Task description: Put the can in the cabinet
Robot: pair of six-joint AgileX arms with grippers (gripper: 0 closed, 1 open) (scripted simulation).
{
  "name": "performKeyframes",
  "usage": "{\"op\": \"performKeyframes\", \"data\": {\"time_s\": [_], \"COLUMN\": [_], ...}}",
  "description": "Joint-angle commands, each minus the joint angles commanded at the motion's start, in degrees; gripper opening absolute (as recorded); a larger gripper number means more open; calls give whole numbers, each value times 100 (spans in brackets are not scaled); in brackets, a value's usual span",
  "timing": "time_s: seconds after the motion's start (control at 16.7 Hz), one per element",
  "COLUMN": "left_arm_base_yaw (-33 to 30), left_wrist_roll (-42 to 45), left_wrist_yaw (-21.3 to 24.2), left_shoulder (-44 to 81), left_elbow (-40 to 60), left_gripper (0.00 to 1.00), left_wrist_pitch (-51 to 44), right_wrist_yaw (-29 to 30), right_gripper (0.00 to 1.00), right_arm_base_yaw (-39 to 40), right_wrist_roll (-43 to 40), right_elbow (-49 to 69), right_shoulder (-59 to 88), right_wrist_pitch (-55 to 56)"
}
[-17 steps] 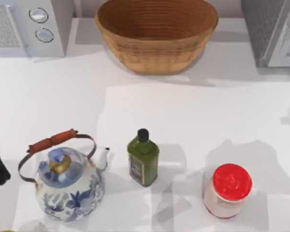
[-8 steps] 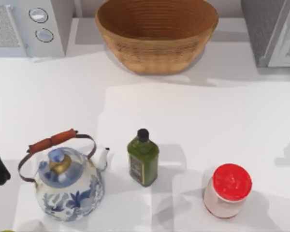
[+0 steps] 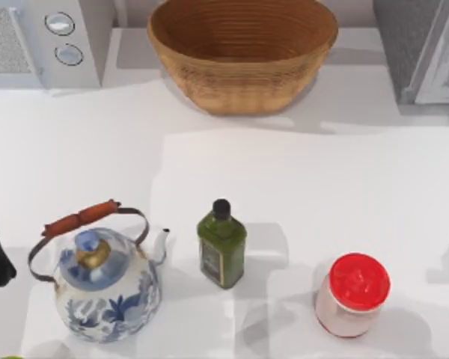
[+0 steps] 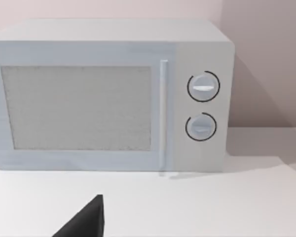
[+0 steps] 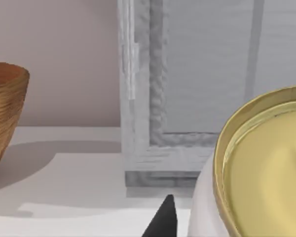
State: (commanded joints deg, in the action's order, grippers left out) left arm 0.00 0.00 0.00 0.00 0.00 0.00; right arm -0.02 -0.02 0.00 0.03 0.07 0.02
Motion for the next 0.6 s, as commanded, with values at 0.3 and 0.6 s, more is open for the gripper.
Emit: {"op": "performKeyframes", "data": {"time_s": [0.3, 0.6], "left_arm_base_yaw": [0, 0], "left_wrist_roll": [0, 0], "left_wrist_yaw": [0, 0], "left_shoulder": [0, 0], "left_elbow": [0, 0], "left_gripper": [100, 100], "left_wrist_pitch": [0, 0], "right_wrist_yaw": [-8, 156], "right_gripper": [0, 0], "right_arm_base_yaw": [-16, 112], "right_wrist_roll": [9, 22], "right_elbow": [11, 890], "right_shoulder": [17, 764], "right_wrist_pitch": [6, -322]}}
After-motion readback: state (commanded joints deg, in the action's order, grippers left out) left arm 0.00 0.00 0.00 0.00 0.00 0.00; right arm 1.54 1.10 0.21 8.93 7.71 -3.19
